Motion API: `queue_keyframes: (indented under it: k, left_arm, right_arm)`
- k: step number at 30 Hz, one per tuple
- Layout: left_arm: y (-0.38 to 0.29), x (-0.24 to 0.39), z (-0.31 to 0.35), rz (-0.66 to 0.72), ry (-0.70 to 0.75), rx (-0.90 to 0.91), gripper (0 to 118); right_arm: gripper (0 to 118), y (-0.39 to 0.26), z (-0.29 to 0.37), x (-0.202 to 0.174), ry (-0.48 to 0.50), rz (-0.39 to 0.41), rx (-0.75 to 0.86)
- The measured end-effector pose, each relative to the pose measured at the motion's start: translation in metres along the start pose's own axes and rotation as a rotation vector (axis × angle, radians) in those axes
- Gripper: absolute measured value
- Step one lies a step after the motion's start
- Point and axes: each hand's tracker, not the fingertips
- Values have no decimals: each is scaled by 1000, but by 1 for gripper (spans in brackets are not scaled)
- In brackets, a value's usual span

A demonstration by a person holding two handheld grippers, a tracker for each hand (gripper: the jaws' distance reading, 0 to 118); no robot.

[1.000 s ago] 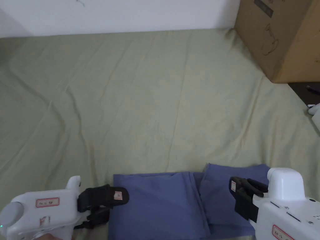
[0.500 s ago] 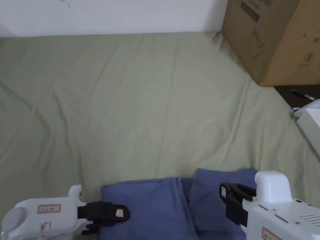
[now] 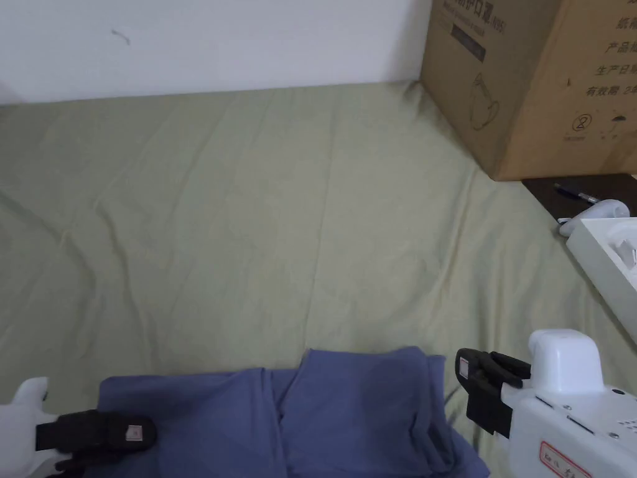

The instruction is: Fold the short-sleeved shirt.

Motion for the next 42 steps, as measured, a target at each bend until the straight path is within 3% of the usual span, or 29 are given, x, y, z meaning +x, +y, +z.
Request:
queue_keyframes:
  k: [3, 5, 8, 12, 18, 23, 25, 27, 30, 31, 36, 40, 42]
  left_arm:
    - [-5, 17, 19, -38, 62, 16, 10]
    - [-4, 31, 23, -62, 99, 15, 10]
    - [-9, 71, 20, -100, 123, 32, 10]
    - [-14, 126, -1, -194, 79, 52, 10]
    - [-28, 199, -91, -301, 3, -68, 10]
    - [-31, 210, -199, -250, -5, -273, 11]
    - [-44, 216, -228, -242, 65, -291, 13]
    - [-49, 217, -243, -298, 115, -318, 28]
    - [-56, 221, -242, -282, -20, -301, 104]
    - [-57, 224, -237, -294, -29, -292, 118]
    - [-48, 228, -194, -305, -25, -180, 117]
    - [-47, 215, -185, -247, 87, -172, 116]
    - [-53, 206, -188, -223, 104, -157, 101]
  right_arm:
    - [0, -3, 4, 2, -4, -12, 28]
    - [0, -5, 7, -1, -56, 42, 67]
    - [0, -5, 13, 1, -49, 43, 95]
    - [0, -4, 17, 8, -51, 37, 119]
    - [0, -9, 24, 27, -54, -15, 121]
    - [0, -14, 31, 47, -79, -41, 108]
    - [0, -16, 34, 55, -92, -60, 104]
    - [0, -17, 37, 63, -105, -74, 99]
    - [0, -20, 39, 73, -126, -90, 85]
    - [0, -21, 39, 76, -130, -99, 81]
    - [0, -25, 33, 83, -116, -134, 70]
    - [0, -27, 27, 81, -83, -153, 58]
    - [0, -28, 26, 79, -78, -143, 54]
